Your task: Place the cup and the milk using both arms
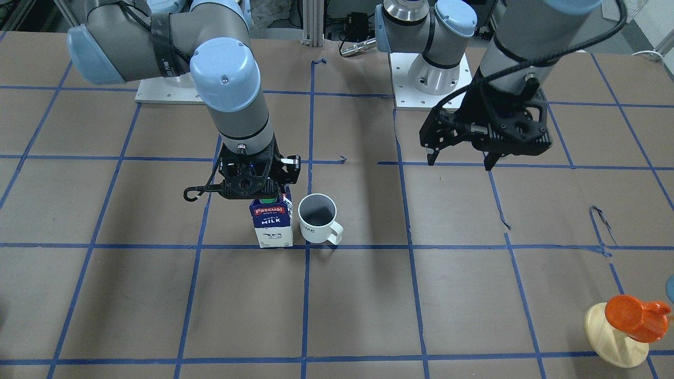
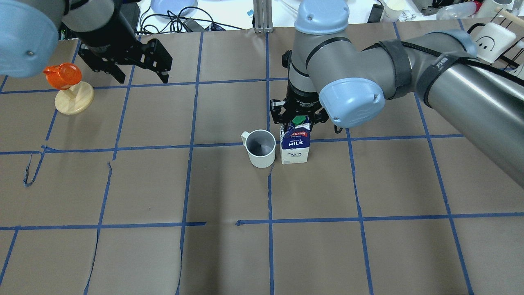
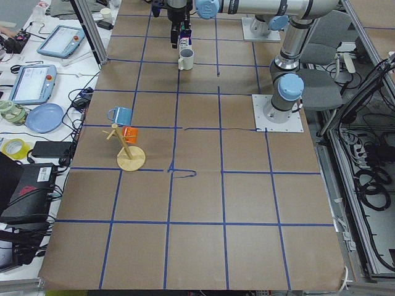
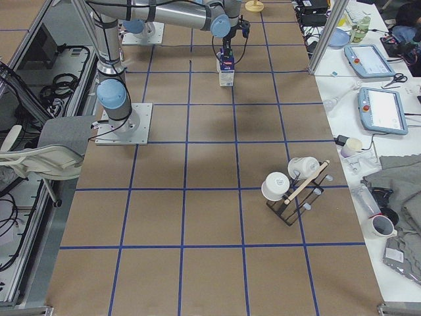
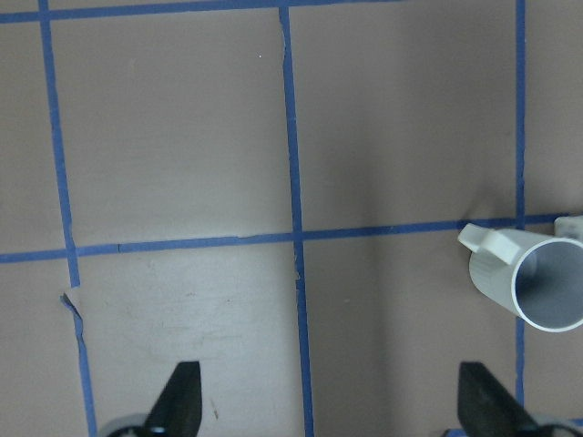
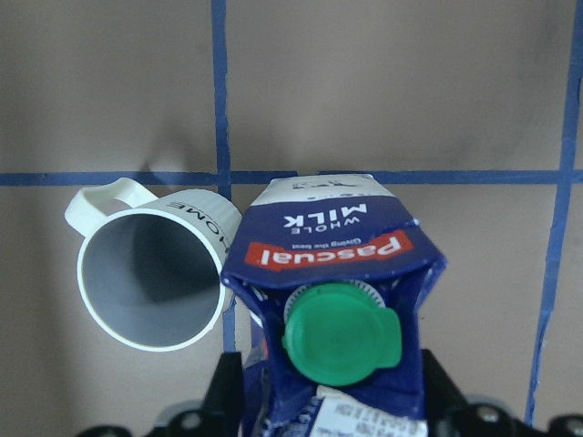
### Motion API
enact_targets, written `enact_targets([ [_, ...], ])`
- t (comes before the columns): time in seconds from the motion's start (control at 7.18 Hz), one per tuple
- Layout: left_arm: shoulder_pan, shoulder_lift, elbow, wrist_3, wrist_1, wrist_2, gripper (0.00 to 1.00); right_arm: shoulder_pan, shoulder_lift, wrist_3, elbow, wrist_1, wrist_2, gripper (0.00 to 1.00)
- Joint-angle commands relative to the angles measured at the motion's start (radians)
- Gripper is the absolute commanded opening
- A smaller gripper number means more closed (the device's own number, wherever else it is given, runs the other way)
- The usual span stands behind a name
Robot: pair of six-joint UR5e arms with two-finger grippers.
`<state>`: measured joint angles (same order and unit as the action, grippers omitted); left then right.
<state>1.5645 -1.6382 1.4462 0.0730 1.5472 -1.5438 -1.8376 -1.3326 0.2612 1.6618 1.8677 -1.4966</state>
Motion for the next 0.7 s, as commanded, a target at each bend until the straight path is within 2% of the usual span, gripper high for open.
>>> enact_targets([
  [0.0,0.006,-0.012,-0.047,-0.007,0.089,-0.007,1.00,0.008,-0.005,-0.003,-0.014,0.002,-0.019,0.97],
  [0.14,0.011,-0.005,-0.006,-0.012,0.077,-0.018,1.00,0.015,-0.010,-0.006,-0.074,0.002,-0.057,1.00],
  [0.28,0.011,0.018,0.025,-0.001,0.035,-0.030,1.00,0.033,-0.010,-0.013,-0.174,-0.021,-0.063,1.00],
  [0.42,0.005,0.032,0.019,0.002,0.018,-0.080,1.00,0.082,-0.022,-0.017,-0.263,-0.147,-0.065,1.00],
  [0.56,-0.013,0.037,0.016,-0.001,0.018,-0.066,1.00,0.118,-0.067,-0.066,-0.273,-0.201,-0.067,1.00],
])
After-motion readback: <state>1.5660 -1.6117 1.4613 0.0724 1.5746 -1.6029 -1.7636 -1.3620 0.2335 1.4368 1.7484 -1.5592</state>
